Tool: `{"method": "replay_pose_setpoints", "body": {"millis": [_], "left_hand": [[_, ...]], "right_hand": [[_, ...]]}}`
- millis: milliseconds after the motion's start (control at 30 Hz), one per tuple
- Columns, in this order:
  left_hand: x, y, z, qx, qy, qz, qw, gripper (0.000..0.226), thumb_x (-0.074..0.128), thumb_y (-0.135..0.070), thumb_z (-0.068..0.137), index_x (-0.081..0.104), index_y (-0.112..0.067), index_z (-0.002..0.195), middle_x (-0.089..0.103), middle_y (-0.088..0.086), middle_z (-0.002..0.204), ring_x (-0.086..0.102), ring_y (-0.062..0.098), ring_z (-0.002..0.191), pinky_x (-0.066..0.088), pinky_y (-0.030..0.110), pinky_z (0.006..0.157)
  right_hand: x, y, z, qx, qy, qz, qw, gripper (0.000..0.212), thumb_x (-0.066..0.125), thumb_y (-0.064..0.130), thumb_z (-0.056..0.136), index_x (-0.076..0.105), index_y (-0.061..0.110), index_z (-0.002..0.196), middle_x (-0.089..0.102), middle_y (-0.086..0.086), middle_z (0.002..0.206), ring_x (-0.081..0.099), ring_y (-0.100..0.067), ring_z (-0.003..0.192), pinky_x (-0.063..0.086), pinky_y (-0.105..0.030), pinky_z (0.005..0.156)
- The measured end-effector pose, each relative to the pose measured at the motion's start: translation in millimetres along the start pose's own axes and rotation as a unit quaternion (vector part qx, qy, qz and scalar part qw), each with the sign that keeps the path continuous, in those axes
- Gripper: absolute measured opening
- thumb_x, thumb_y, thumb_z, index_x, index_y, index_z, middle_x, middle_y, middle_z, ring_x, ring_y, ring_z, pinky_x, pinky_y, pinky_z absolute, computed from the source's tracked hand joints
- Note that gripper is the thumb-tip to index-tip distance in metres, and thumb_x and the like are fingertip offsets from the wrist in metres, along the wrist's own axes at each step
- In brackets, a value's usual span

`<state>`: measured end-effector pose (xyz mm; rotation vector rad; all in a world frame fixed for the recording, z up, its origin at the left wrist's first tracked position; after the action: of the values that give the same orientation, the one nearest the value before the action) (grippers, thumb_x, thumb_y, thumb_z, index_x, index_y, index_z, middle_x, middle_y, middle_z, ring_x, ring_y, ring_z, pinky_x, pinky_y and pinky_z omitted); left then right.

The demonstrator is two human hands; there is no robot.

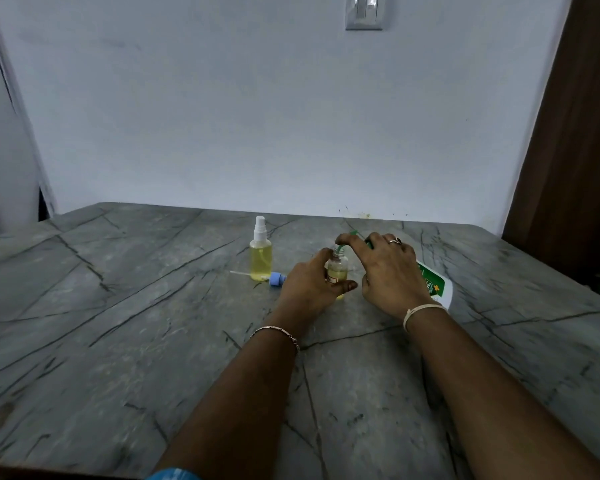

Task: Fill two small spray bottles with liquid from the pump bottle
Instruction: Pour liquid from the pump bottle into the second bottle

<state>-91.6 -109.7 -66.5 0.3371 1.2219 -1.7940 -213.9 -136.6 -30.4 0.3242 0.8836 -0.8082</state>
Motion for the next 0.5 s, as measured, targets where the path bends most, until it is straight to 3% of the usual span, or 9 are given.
{"method": "replay_pose_setpoints", "body": {"millis": [167,433,500], "left_hand": [[0.6,1.4,0.4,-0.004,0.003,0.000,1.000,0.067,0.073,-0.051,0.074,0.045,-0.027,0.131,0.067,0.002,0.111,0.063,0.017,0.096,0.050,0.030,0.082],[-0.8,2.4,0.6,-0.003,-0.001,0.007,1.000,0.074,0.075,-0.052,0.071,0.044,-0.024,0.132,0.068,0.003,0.108,0.063,0.019,0.098,0.052,0.034,0.087],[-1.2,2.5,0.8,0.001,-0.007,0.008,1.000,0.075,0.075,-0.053,0.070,0.045,-0.024,0.131,0.069,0.002,0.107,0.063,0.019,0.097,0.052,0.032,0.086]], "right_hand": [[0.1,-0.8,0.6,0.008,-0.002,0.016,1.000,0.074,0.065,0.013,0.078,0.029,0.039,0.138,0.053,-0.005,0.125,0.047,-0.028,0.119,0.038,-0.047,0.100],[3.0,-0.2,-0.4,-0.010,0.007,-0.012,1.000,0.093,0.068,0.017,0.080,0.008,0.048,0.145,0.052,-0.007,0.123,0.047,-0.029,0.118,0.040,-0.047,0.098],[2.8,-0.2,-0.5,-0.009,0.007,-0.013,1.000,0.090,0.068,0.016,0.079,0.012,0.047,0.143,0.052,-0.007,0.123,0.048,-0.029,0.117,0.040,-0.048,0.098]]}}
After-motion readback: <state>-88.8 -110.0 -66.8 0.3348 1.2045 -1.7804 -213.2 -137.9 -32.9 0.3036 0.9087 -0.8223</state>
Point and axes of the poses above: each hand's wrist, its own z-axis towards the middle knuckle, its own x-axis out of the palm, y = z × x, the point moved 7 cm from there along z, towards the middle knuckle
